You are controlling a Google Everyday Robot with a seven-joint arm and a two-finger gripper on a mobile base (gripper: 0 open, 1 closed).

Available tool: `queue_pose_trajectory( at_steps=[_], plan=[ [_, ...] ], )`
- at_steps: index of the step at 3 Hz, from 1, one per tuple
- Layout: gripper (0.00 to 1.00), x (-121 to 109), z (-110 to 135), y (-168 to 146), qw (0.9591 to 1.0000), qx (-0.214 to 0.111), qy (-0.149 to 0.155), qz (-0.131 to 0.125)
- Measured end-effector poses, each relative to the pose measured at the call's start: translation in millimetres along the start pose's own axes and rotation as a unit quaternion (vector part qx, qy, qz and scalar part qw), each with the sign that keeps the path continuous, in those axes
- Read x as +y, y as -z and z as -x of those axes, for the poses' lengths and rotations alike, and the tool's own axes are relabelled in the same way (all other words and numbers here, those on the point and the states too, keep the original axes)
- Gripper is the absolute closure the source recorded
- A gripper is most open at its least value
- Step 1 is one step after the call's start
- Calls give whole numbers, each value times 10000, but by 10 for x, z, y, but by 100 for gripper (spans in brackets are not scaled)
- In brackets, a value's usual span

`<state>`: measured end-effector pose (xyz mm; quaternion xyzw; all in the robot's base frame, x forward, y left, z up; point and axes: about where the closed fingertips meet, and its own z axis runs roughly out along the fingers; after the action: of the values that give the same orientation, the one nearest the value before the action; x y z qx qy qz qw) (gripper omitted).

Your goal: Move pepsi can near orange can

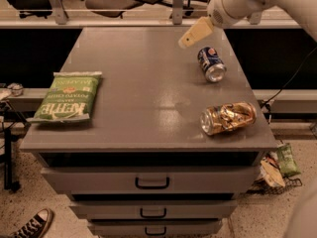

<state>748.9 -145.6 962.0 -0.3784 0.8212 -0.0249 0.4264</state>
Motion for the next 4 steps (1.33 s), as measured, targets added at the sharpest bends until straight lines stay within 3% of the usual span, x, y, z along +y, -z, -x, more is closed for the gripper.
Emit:
queue_pose_trajectory(
  at_steps=[1,2,4],
  plan=[
    [0,-36,-130,-54,9973,709,-41,165],
    [0,-59,-372,3,9904,1364,-131,169],
    [0,94,-741,69,9754,2166,-349,227]
  ],
)
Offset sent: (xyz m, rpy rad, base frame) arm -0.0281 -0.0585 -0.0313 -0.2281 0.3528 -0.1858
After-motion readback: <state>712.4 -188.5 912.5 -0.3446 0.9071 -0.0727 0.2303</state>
